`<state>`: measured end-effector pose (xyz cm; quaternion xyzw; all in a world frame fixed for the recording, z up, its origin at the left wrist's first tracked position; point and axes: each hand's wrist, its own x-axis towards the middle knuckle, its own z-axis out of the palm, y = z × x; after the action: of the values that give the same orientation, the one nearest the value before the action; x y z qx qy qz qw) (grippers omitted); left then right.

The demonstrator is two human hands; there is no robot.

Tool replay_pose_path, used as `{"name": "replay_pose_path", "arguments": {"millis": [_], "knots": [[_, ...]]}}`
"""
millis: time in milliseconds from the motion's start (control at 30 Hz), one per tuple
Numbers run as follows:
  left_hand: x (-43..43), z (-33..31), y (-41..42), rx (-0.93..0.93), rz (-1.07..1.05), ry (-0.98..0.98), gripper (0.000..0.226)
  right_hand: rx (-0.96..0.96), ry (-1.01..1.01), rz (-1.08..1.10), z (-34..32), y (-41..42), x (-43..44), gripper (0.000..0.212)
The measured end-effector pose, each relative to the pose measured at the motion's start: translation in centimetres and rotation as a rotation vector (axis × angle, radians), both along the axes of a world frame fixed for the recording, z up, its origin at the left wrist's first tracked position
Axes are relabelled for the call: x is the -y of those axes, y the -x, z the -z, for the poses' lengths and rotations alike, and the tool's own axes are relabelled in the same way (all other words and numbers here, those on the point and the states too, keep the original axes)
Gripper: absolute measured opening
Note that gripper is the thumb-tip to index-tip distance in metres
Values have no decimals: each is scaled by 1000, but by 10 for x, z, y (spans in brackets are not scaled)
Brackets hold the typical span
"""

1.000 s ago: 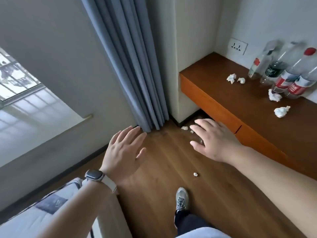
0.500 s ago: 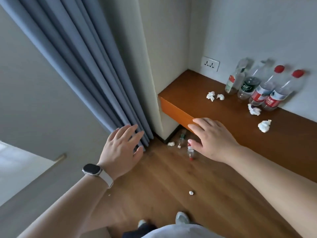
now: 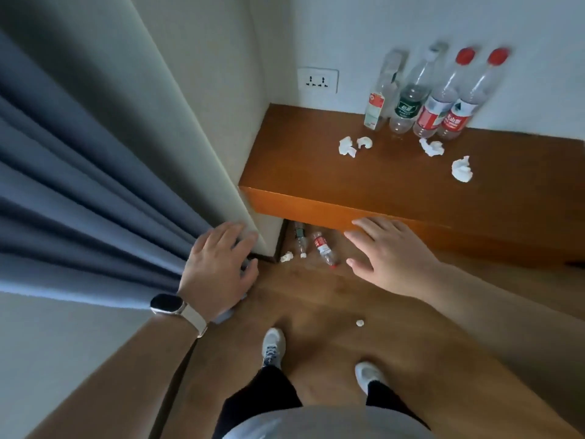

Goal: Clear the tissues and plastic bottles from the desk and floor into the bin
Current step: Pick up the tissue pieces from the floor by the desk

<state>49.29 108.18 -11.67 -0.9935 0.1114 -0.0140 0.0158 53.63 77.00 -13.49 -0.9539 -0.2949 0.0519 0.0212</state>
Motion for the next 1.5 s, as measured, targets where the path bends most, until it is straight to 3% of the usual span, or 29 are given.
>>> {"name": "replay_pose_path", "arguments": {"millis": [300, 600, 900, 1000, 1233, 1500], "knots": [[-79, 71, -54, -155, 197, 75, 43, -56, -6, 275, 45, 9, -88, 50], [-51, 171, -66, -251, 304, 134, 50, -121, -45, 454, 136, 42, -70, 47], [-4, 380, -92, -235, 330, 188, 49, -206, -69, 532, 371, 46, -39, 50], [5, 469, -109, -282, 327, 156, 44, -272, -46, 588, 461, 45, -31, 50], [6, 682, -141, -341, 365, 108, 55, -451, 75, 697, 663, 58, -3, 54], [-11, 809, -130, -392, 316, 124, 57, -539, 104, 932, 801, 80, 14, 43]]}}
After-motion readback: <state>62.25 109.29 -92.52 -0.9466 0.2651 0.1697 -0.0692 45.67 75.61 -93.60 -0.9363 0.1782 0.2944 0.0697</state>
